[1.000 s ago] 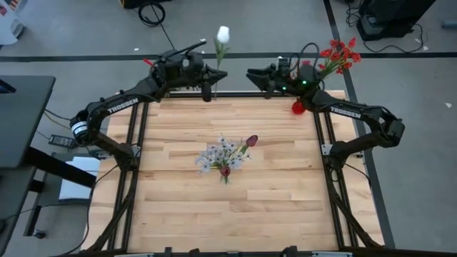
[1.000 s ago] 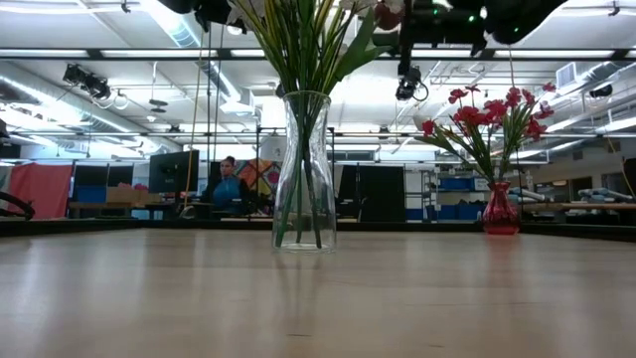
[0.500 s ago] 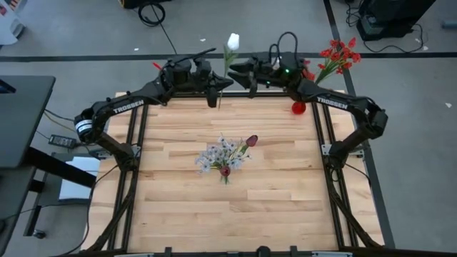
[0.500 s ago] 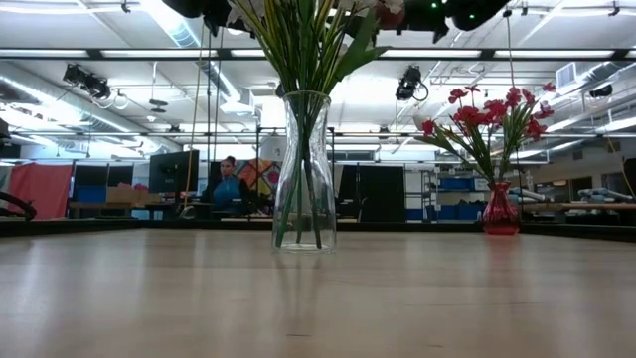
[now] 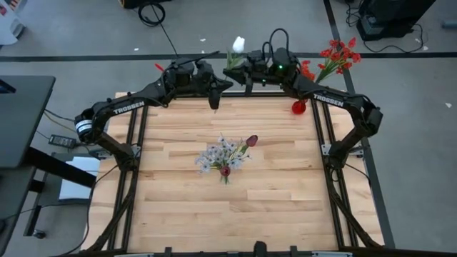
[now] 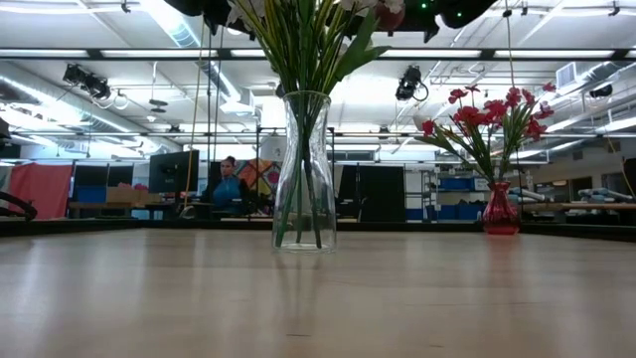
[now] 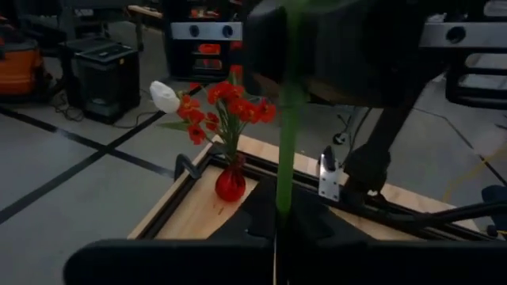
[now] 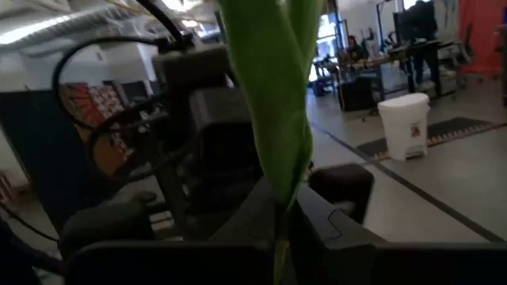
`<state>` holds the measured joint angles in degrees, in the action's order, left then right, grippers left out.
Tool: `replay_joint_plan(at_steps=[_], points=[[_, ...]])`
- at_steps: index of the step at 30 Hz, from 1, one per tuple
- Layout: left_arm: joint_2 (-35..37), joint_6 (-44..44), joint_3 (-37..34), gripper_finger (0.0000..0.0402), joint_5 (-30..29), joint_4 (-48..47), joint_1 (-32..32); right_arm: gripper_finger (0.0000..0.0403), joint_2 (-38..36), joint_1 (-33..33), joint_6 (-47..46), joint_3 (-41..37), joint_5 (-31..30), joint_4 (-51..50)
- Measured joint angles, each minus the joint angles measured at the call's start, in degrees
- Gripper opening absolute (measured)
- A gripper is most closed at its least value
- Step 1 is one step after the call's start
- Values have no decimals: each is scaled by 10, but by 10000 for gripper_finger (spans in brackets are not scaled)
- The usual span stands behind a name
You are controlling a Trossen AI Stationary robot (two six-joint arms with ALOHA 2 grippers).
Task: Sort flowers into vase by color
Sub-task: Put the white tulip into the red vase
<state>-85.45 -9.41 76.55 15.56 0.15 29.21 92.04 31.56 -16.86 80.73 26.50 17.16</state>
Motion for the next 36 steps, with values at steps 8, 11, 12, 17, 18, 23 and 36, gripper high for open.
replay_joint_plan(at_steps=[8, 11, 12, 17, 18, 23, 36], points=[[0, 0, 0, 91, -7, -6, 31, 18, -50, 0, 51, 0, -170, -165], [0, 0, 0, 112, -1, -17, 50, 18, -81, -5, 83, 0, -248, -235], [0, 1, 0, 116, 3, -19, 57, 18, -92, -6, 89, 0, -267, -259], [0, 20, 0, 120, 6, -31, 91, 18, -156, -11, 94, -27, -321, -322], [0, 26, 0, 120, 6, -32, 97, 18, -175, -11, 88, -42, -334, -321], [0, 21, 0, 120, 7, -35, 126, 17, -286, -6, 70, -154, -423, -315], [0, 4, 0, 121, 8, -38, 133, 17, -515, 23, 97, -384, -660, -274]])
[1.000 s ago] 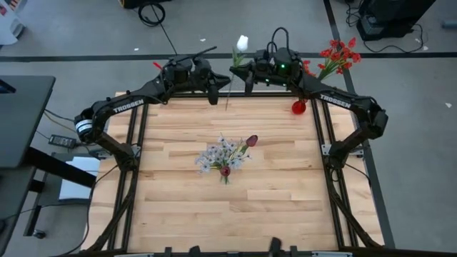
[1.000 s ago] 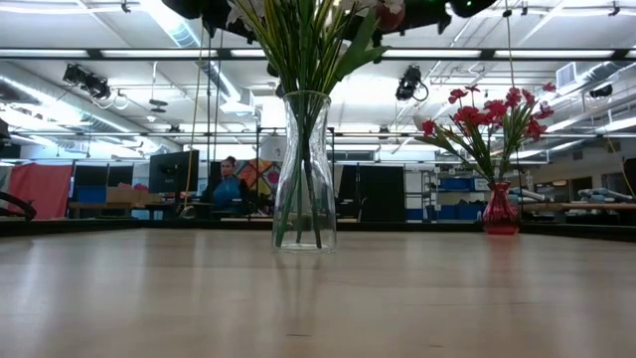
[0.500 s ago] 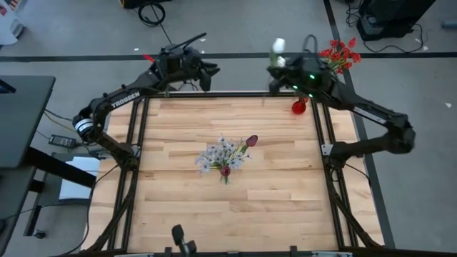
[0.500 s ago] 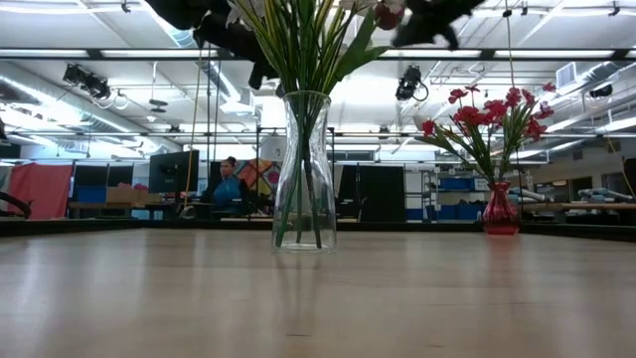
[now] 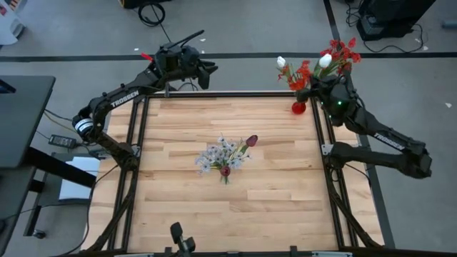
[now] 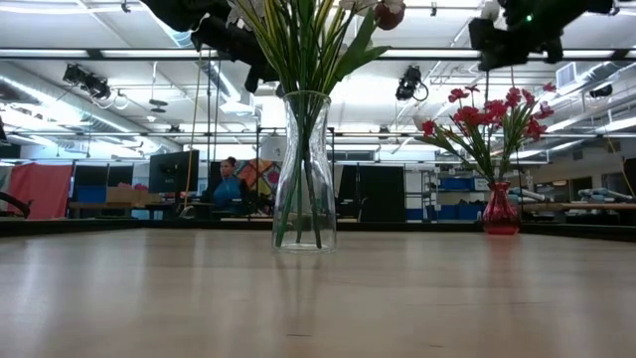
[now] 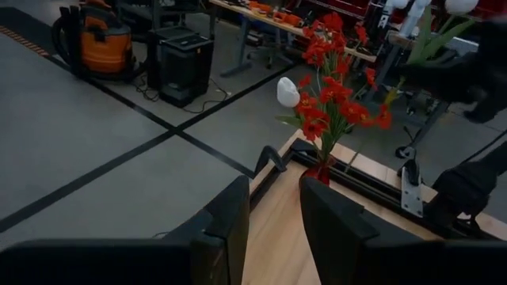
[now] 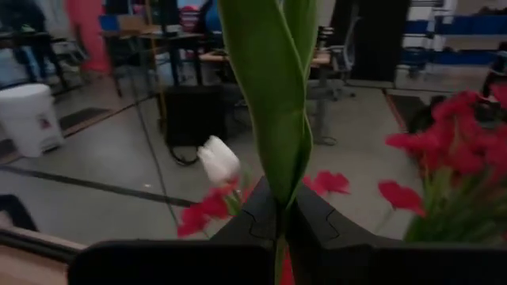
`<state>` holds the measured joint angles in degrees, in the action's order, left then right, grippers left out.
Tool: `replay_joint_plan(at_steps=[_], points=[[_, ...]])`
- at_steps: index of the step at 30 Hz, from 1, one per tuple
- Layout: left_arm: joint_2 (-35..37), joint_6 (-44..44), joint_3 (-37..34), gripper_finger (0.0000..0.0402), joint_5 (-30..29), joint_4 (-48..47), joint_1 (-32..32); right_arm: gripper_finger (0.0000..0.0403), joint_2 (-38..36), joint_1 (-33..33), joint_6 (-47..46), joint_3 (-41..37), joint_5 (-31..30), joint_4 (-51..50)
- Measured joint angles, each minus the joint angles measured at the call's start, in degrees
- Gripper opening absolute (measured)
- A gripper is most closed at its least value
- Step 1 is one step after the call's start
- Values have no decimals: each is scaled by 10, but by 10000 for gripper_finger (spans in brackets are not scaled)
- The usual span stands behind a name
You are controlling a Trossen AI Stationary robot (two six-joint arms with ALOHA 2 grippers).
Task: Sort flowers into vase by color
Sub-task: Put the white tulip into the red vase
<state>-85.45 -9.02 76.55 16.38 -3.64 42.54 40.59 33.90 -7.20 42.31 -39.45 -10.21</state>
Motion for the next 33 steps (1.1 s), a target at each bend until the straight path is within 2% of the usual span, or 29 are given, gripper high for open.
replay_joint_plan(at_steps=[4, 12, 21, 33], points=[[0, -7, 0, 121, 0, 0, 0, 16, -7, 31, 4, -28, 1, 18], [0, -30, 0, 121, 0, 0, 0, 16, -6, 76, 49, -30, 1, 51], [0, -33, 0, 121, 0, -1, 0, 16, 22, 132, 45, -45, 48, 66], [0, -20, 0, 121, 0, -1, 1, 23, 32, 135, 46, -46, 23, 71]])
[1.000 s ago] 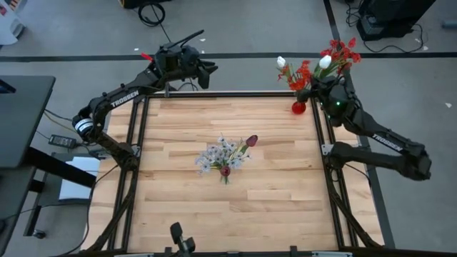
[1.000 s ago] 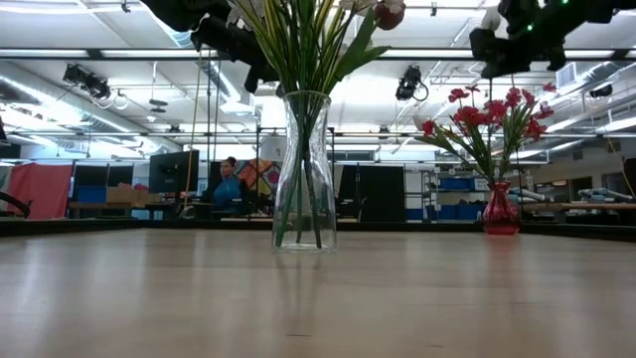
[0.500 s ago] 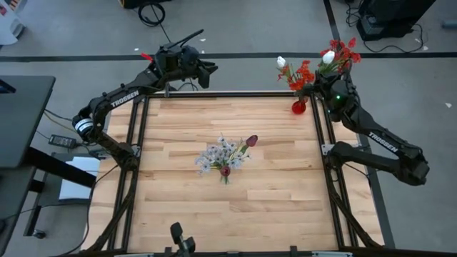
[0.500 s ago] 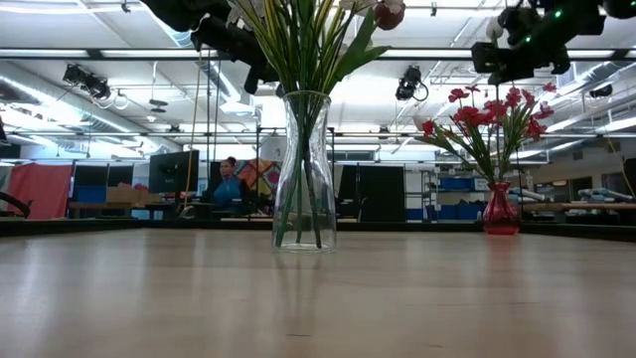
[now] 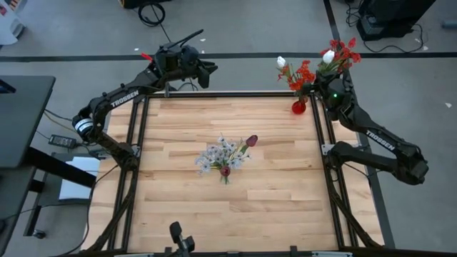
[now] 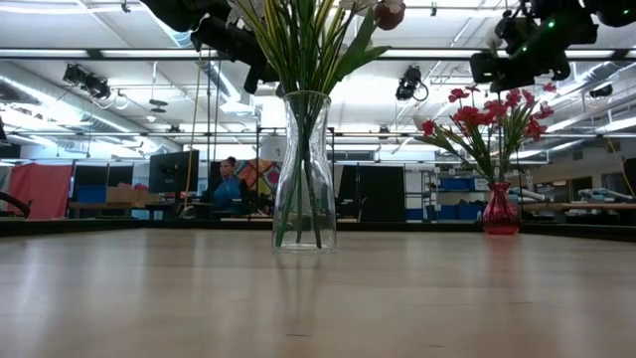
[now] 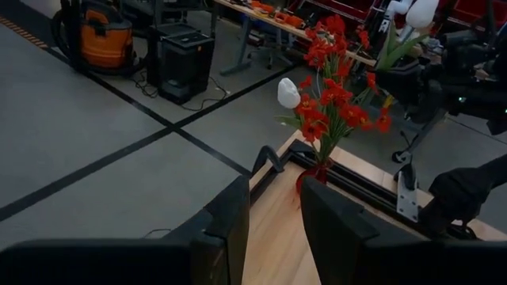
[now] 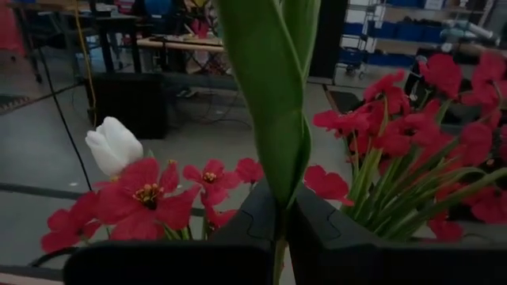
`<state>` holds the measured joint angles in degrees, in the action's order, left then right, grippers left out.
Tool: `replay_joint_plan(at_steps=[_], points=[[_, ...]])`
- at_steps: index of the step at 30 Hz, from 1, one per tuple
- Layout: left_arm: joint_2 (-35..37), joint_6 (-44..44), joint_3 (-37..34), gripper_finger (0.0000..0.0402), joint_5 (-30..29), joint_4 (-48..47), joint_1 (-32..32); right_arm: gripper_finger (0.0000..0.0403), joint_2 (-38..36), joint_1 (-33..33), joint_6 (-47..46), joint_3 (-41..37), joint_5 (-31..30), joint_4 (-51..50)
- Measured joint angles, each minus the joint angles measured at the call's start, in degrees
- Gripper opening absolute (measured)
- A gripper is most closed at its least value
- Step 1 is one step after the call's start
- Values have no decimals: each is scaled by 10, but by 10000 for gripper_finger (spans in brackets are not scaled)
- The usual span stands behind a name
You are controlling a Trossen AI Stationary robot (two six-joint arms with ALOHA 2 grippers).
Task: Sort flowers into vase by color
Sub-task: Put the white tulip into the red vase
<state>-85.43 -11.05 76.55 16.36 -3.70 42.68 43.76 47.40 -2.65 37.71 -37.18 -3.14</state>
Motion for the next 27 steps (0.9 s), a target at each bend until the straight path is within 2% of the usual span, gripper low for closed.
replay_joint_plan(at_steps=[7, 17, 23, 27], points=[[0, 1, 0, 121, 0, 0, 0, 25, 22, 0, -75, 0, -29, -33], [0, 3, 0, 121, -1, -2, 4, 69, 36, 0, -166, 0, -32, -96], [0, 2, 0, 121, -7, -11, 10, 93, 37, 0, -236, 0, 23, -160], [0, -14, 0, 121, -8, -23, 16, 108, 39, 9, -292, 17, 95, -231]])
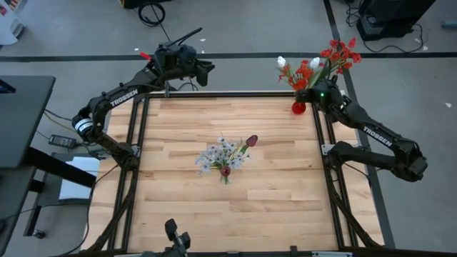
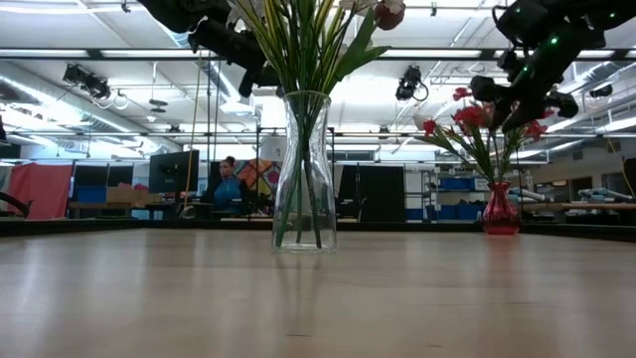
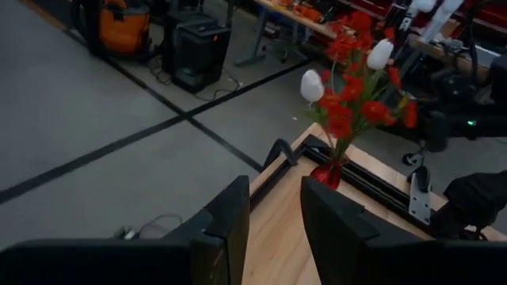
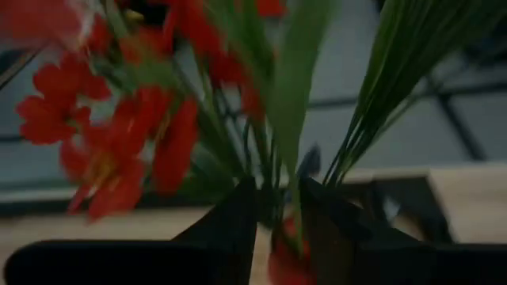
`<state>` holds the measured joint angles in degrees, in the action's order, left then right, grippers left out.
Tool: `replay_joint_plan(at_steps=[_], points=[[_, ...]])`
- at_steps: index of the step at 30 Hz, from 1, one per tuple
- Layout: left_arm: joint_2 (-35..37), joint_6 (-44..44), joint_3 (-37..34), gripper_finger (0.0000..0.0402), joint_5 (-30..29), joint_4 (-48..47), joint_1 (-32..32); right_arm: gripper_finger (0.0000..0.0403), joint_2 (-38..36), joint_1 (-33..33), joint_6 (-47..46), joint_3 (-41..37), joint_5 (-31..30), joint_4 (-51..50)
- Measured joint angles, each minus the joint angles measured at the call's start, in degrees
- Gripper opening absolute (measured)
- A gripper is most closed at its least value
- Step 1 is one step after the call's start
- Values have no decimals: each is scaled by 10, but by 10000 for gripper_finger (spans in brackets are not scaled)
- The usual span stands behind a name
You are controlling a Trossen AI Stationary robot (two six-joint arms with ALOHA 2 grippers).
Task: Sort flowers into vase by color
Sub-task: Put the white tulip into the red vase, then return to Home Position
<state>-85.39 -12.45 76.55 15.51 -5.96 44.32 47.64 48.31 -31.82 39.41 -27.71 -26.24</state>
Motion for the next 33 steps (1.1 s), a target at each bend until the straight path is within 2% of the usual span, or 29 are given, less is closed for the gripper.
replay_joint_plan(at_steps=[5, 8, 13, 19, 24, 28, 33], points=[[1, -12, 0, 121, -1, -37, 14, 122, 0, 18, -64, 40, 107, -121], [15, 9, -1, 122, -1, -71, 26, 124, 0, 20, -70, 72, 145, -178], [55, 46, -1, 121, 30, -112, 46, 124, -12, 17, -55, 111, 216, -200], [100, 96, -1, 104, 45, -178, 58, 98, -24, -49, -28, 114, 295, -83], [121, 117, -15, 67, 126, -199, 55, 48, -4, -158, 1, 114, 292, 46], [151, 104, -54, 38, 156, -178, 36, 9, 13, -229, 65, 114, 311, 154], [224, 100, -60, 5, 171, -165, -9, 6, 20, -277, 121, 114, 430, 252]])
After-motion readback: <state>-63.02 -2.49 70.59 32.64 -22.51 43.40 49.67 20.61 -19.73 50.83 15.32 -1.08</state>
